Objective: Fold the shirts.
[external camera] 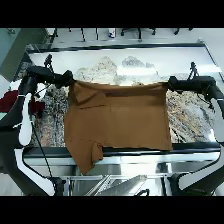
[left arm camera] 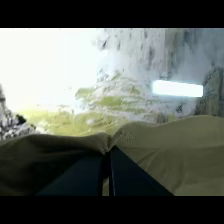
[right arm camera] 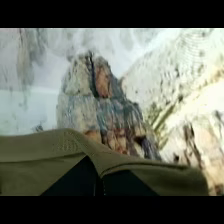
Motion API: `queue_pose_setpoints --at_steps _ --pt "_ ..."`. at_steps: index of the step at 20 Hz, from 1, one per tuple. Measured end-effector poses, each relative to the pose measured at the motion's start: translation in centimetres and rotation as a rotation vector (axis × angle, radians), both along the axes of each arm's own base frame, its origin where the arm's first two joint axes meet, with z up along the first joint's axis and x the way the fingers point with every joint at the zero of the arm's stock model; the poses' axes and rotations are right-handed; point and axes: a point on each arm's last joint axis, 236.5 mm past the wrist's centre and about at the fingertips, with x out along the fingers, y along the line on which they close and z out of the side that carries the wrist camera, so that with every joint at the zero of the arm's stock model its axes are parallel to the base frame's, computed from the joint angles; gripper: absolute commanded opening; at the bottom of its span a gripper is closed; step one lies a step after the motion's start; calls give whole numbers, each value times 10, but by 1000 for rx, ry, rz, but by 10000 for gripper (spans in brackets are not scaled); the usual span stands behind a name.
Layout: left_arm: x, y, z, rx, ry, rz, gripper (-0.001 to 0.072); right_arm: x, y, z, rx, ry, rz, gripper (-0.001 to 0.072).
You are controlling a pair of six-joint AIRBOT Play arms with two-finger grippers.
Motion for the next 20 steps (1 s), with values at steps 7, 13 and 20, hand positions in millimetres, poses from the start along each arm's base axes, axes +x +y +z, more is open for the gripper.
queue_pose_setpoints --at_steps 7,13,20 --pt "21 -14 6 -19 -14 2 16 16 -2 16 15 -15 31 19" --pt "-30 1 -25 132 187 -101 16 -36 3 -29 -80 205 176 19" --pt "-83 37 -65 313 444 -151 16 -79 -2 -71 -179 384 233 19"
